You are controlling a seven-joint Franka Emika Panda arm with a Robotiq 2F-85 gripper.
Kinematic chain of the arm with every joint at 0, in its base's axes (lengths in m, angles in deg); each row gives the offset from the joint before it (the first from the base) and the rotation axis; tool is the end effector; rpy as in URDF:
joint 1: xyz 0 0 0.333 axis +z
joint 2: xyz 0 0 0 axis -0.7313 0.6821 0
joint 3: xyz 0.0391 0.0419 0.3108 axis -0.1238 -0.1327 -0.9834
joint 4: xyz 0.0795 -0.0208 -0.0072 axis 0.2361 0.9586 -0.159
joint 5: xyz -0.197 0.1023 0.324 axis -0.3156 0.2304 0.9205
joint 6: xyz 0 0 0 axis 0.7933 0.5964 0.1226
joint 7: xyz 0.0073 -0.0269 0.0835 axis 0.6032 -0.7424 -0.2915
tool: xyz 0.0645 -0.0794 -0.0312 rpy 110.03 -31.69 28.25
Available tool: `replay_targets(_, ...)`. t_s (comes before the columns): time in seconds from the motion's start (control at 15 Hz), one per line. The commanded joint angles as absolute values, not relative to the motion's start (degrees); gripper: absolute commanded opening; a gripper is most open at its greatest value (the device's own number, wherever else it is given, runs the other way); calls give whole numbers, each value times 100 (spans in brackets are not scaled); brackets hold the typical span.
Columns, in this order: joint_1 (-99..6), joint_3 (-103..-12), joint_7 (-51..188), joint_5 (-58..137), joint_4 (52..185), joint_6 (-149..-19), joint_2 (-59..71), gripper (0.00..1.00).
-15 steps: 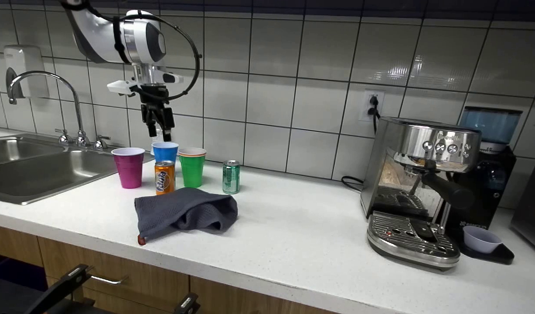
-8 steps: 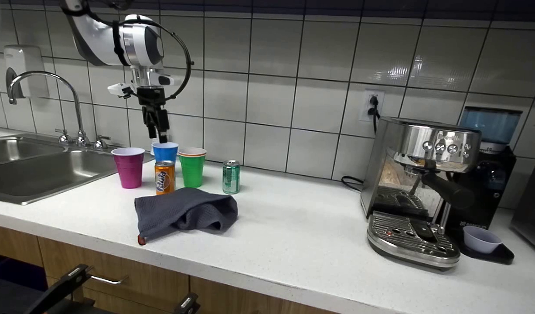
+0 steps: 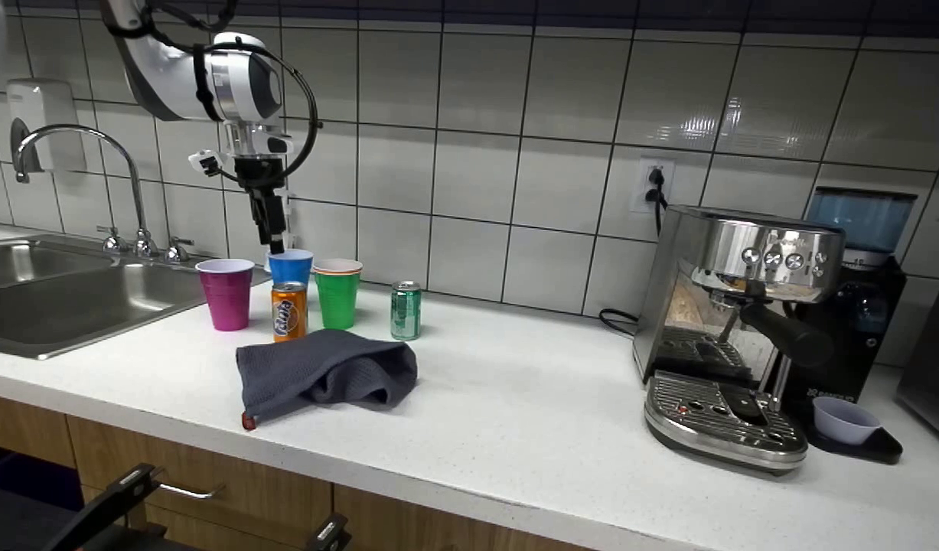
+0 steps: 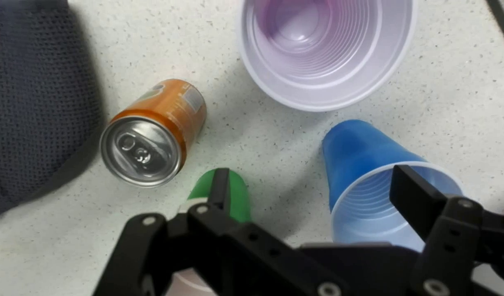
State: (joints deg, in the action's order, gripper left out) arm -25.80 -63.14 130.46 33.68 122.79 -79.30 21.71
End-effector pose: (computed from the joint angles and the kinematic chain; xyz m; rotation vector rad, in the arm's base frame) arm 0.6283 0.2613 0.2769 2.9191 -1.0087 0.1383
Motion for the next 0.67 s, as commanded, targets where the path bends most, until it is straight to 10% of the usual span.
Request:
replay_targets(0.0, -2447, -6222, 13521, 3374, 11913, -7658, 2333, 100)
replay_targets(0.6, -2370, -6102, 14293, 3290, 11622, -7541, 2575, 100)
